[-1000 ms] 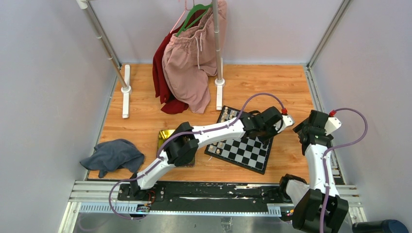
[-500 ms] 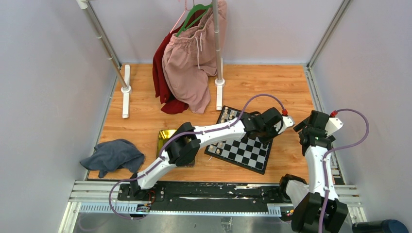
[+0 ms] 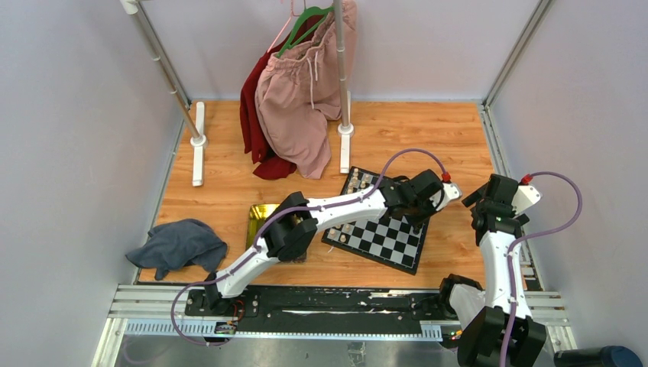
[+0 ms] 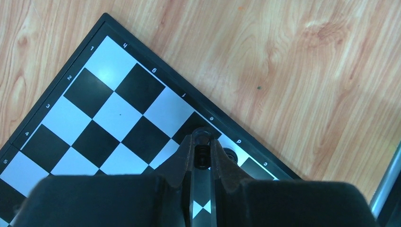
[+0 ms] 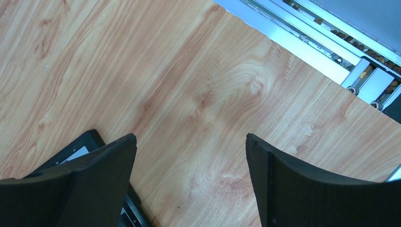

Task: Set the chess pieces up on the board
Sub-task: Place the chess piece on the chessboard.

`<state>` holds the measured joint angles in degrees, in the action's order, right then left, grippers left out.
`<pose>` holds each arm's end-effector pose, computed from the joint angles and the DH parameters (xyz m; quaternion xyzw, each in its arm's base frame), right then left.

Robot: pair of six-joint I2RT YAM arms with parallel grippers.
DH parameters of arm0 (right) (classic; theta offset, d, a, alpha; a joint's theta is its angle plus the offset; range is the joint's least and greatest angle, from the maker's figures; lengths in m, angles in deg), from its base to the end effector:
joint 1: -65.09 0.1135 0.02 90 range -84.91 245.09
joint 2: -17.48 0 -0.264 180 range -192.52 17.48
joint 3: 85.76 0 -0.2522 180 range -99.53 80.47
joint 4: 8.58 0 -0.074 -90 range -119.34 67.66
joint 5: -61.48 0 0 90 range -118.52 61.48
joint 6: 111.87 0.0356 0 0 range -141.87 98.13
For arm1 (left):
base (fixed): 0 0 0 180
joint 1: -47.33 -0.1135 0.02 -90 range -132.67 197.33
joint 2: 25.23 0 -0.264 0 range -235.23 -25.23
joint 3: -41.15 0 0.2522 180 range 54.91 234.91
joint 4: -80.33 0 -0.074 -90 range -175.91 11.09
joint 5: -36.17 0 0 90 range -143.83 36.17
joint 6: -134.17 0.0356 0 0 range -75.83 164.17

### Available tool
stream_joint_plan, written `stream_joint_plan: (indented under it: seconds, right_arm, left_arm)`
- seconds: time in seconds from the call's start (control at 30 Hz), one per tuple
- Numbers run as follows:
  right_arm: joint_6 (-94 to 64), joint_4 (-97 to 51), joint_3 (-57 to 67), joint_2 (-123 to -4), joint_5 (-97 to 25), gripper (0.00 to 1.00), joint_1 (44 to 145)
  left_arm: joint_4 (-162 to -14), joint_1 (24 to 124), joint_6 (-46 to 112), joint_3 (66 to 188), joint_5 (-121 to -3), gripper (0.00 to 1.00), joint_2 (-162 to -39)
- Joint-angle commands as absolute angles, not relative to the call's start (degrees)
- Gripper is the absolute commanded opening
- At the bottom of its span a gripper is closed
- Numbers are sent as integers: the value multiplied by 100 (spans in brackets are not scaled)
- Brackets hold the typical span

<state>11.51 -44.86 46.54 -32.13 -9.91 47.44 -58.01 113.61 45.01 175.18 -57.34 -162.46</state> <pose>0.1735 -0.0671 0.2396 0.4461 0.7707 -0.0851 0.4470 0.2165 -0.4982 0.2014 0.5200 0.7626 -0.2312 0.3075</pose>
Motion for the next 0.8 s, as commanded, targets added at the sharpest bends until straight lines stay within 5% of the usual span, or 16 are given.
stream_joint_plan:
  seconds: [0.0, 0.77]
  right_arm:
    - [1096, -4489, 4654, -3161, -808, 89, 4701]
    - [1116, -4361, 4715, -3253, -879, 89, 4706]
  left_arm:
    - [-5878, 11252, 4461, 17620, -5835, 0, -16431]
    - [-5605, 11171, 4438, 17794, -6047, 0, -16580]
